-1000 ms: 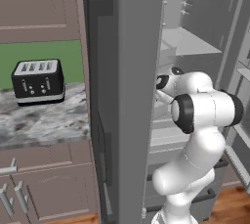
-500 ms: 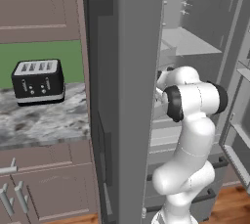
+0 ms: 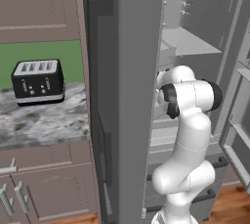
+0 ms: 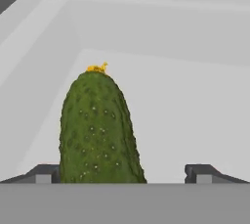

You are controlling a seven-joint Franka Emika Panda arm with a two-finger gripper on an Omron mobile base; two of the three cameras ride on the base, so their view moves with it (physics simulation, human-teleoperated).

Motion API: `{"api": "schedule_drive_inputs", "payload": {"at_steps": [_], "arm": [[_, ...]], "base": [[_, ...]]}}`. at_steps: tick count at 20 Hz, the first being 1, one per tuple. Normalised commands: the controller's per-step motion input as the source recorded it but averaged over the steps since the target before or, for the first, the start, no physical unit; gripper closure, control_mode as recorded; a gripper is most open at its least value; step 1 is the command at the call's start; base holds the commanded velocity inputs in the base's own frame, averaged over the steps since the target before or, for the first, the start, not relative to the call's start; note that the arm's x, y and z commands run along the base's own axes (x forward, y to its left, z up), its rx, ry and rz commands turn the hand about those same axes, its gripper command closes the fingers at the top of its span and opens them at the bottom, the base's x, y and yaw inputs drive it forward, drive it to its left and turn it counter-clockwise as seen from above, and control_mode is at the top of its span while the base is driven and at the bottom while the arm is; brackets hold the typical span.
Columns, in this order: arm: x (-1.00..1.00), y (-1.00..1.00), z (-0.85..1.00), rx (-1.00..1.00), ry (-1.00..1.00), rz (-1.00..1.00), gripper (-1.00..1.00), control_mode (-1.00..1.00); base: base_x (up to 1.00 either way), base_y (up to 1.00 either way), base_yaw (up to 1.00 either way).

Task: Pick cucumber from the fridge and place it on the plate on the counter.

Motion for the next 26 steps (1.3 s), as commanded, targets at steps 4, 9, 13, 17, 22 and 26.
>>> {"api": "schedule_drive_inputs", "payload": {"at_steps": [4,9,13,17,22,26], "arm": [[0.0,0.23,-0.51,-0.03,0.0,0.0,1.0,-1.0],[0.0,0.21,-0.76,0.0,0.0,0.0,1.0,-1.0],[-0.06,0.01,-0.63,0.06,-0.02,-0.02,1.0,-1.0],[-0.33,-0.15,-0.17,0.1,-0.33,-0.16,1.0,-1.0],[-0.33,0.0,-0.03,0.02,-0.26,-0.26,1.0,-1.0],[-0.36,0.0,0.06,0.0,-0.03,-0.19,1.0,-1.0]], "base": [[0.0,0.0,0.0],[0.0,0.0,0.0],[0.0,0.0,0.0],[0.0,0.0,0.0],[0.0,0.0,0.0],[0.0,0.0,0.0]]}}
